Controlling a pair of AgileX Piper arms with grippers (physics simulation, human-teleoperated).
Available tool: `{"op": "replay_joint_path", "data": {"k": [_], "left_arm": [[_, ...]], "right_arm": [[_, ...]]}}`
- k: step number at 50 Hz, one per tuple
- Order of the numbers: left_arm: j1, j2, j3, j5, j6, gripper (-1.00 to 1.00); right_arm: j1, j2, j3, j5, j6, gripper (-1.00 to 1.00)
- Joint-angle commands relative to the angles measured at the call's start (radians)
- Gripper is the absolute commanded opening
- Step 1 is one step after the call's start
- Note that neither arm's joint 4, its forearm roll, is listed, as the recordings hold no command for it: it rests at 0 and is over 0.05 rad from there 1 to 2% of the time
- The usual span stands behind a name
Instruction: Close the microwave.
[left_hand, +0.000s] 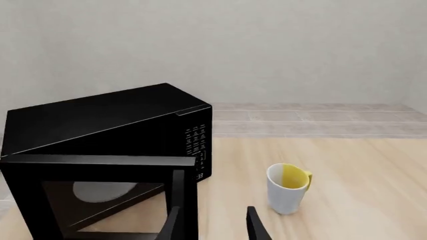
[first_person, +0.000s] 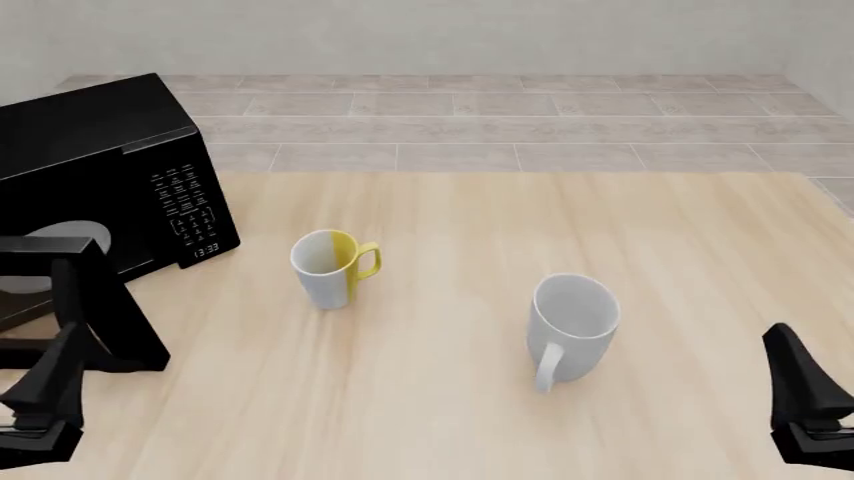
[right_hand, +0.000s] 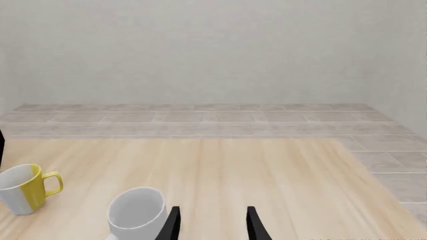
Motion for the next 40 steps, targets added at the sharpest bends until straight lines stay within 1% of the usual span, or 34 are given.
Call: {"op": "replay_joint_path", "data": {"k": [1, 5, 12, 16, 18, 21, 22, 24, 26, 27, 28, 30, 33, 36, 40], "left_arm": [[0.013, -0.014, -0.031, 0.024, 0.024, 1.0], [0.015, -0.014, -0.048, 0.042, 0.015, 1.0], [0.02, -0.014, -0.045, 0.048, 0.006, 1.0], [0.054, -0.013, -0.037, 0.069, 0.0, 1.0], [0.055, -0.008, -0.036, 0.075, -0.009, 1.0], [0.059, 0.084, -0.028, -0.003, -0.007, 1.0], [0.054, 0.157, -0.024, -0.055, -0.013, 1.0], [0.062, 0.209, -0.023, -0.104, -0.019, 1.0], [0.067, 0.319, -0.021, -0.184, -0.027, 1.0], [0.067, 0.325, -0.02, -0.191, -0.027, 1.0], [0.078, 0.456, -0.013, -0.288, -0.039, 1.0], [0.092, 0.501, -0.013, -0.334, -0.016, 1.0], [0.091, 0.537, -0.018, -0.356, -0.032, 1.0], [0.087, 0.6, -0.018, -0.407, -0.044, 1.0], [0.099, 0.661, -0.027, -0.455, -0.027, 1.0]], "right_arm": [[-0.005, 0.005, -0.021, 0.022, -0.005, 1.0], [-0.01, -0.001, -0.04, 0.043, -0.008, 1.0], [-0.022, 0.002, -0.059, 0.05, -0.021, 1.0], [-0.026, -0.001, -0.068, 0.057, -0.023, 1.0], [-0.03, -0.002, -0.072, 0.059, -0.019, 1.0], [-0.033, -0.002, -0.07, 0.057, -0.019, 1.0], [-0.035, -0.002, -0.069, 0.055, -0.017, 1.0], [-0.037, -0.003, -0.07, 0.056, -0.015, 1.0], [-0.039, -0.003, -0.071, 0.056, -0.012, 1.0], [-0.039, -0.003, -0.071, 0.056, -0.012, 1.0], [-0.044, -0.003, -0.073, 0.055, -0.012, 1.0], [-0.047, -0.003, -0.078, 0.058, -0.007, 1.0], [-0.048, -0.003, -0.077, 0.056, -0.006, 1.0], [-0.049, -0.003, -0.075, 0.054, -0.006, 1.0], [-0.049, -0.003, -0.074, 0.052, -0.004, 1.0]]}}
